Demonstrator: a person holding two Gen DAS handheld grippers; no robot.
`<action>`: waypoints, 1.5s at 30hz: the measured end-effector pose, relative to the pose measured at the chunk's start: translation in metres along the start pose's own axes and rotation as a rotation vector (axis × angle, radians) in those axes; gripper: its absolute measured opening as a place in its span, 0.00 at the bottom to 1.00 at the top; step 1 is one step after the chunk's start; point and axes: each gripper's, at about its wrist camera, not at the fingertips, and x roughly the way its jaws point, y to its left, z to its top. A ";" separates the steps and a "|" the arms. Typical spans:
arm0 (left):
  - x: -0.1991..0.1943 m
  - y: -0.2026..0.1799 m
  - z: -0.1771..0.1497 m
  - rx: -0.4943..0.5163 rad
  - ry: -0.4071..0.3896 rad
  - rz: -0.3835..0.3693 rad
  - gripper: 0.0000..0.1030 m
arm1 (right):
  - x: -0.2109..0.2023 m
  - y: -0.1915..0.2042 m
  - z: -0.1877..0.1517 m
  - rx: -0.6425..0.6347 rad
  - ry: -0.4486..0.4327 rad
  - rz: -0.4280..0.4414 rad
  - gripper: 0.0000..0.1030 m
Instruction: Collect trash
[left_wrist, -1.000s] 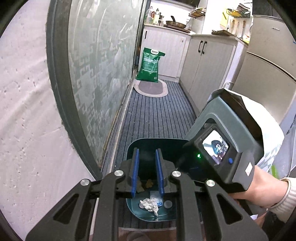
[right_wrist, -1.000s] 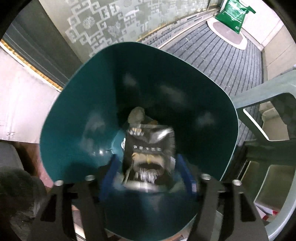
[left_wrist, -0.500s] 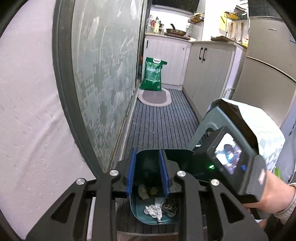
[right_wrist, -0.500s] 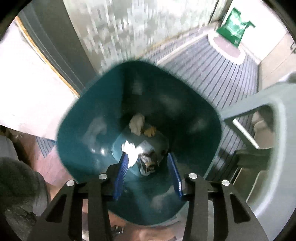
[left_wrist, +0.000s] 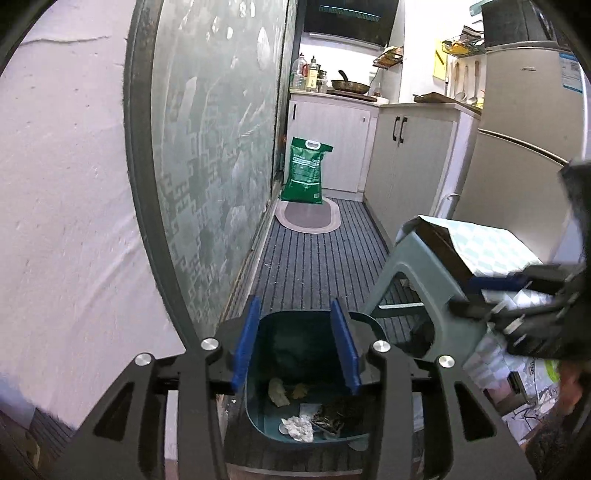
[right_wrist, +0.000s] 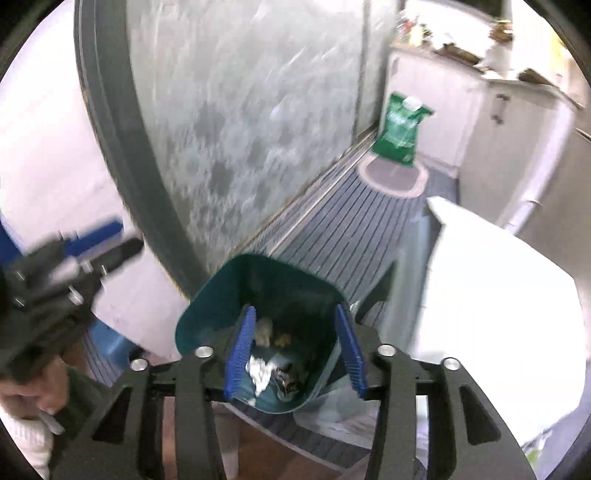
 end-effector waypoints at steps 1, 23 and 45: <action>-0.004 -0.003 -0.002 0.005 -0.006 0.003 0.52 | -0.014 -0.007 -0.003 0.007 -0.033 -0.008 0.57; -0.086 -0.059 -0.042 0.070 -0.028 0.012 0.91 | -0.200 -0.074 -0.129 0.067 -0.271 -0.085 0.97; -0.149 -0.101 -0.029 0.064 -0.081 0.044 0.92 | -0.200 -0.077 -0.154 0.095 -0.264 -0.004 0.97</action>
